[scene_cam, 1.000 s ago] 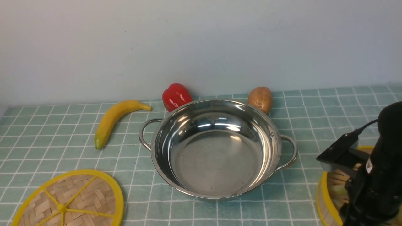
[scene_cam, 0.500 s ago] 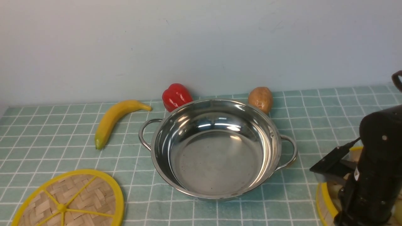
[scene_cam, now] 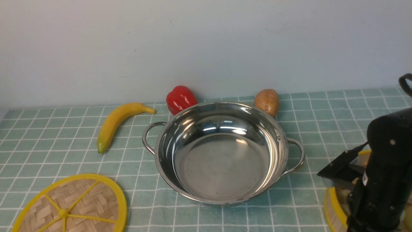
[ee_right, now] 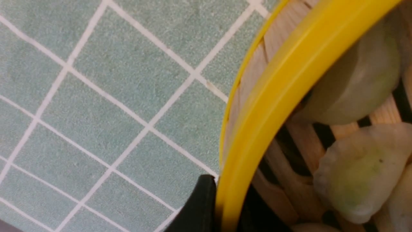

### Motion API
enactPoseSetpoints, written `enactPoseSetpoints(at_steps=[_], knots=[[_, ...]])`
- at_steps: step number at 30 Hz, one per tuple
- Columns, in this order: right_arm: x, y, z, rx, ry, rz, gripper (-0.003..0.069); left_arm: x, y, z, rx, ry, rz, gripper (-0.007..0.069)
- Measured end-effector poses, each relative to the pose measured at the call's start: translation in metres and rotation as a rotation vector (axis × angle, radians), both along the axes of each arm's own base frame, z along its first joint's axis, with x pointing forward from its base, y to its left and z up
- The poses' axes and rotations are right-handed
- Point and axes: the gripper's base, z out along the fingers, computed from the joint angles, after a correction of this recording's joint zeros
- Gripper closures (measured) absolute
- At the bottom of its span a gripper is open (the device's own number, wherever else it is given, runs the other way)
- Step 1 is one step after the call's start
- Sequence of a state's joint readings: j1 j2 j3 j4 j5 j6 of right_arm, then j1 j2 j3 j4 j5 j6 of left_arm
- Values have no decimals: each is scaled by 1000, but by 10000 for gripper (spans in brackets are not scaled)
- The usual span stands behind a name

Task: Place the steamer in the pot on the blue tablecloth, and put the lid on the steamer.
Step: 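Reach for and grasp the rim of the bamboo steamer holding the buns with the right gripper, then place the bamboo steamer basket of food into the steel pot with the right gripper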

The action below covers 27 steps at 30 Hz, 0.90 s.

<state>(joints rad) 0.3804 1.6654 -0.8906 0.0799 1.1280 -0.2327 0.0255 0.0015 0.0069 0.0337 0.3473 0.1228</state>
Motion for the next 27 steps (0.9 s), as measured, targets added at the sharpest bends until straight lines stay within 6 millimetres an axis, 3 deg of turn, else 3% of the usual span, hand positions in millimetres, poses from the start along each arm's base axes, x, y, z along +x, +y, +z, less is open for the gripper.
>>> enactPoseSetpoints(at_steps=[8, 14, 18, 23, 27], knots=[[-4, -7, 16, -44, -46, -21, 600, 0, 0, 0, 0, 0, 0, 361], [-1, -11, 58, -58, -153, -38, 590, 0, 0, 0, 0, 0, 0, 361], [20, -2, 102, 22, -316, -7, 590, 0, 0, 0, 0, 0, 0, 361], [37, 8, 132, 79, -417, 22, 590, 0, 0, 0, 0, 0, 0, 361], [49, 30, 150, 99, -475, 94, 590, 0, 0, 0, 0, 0, 0, 361]])
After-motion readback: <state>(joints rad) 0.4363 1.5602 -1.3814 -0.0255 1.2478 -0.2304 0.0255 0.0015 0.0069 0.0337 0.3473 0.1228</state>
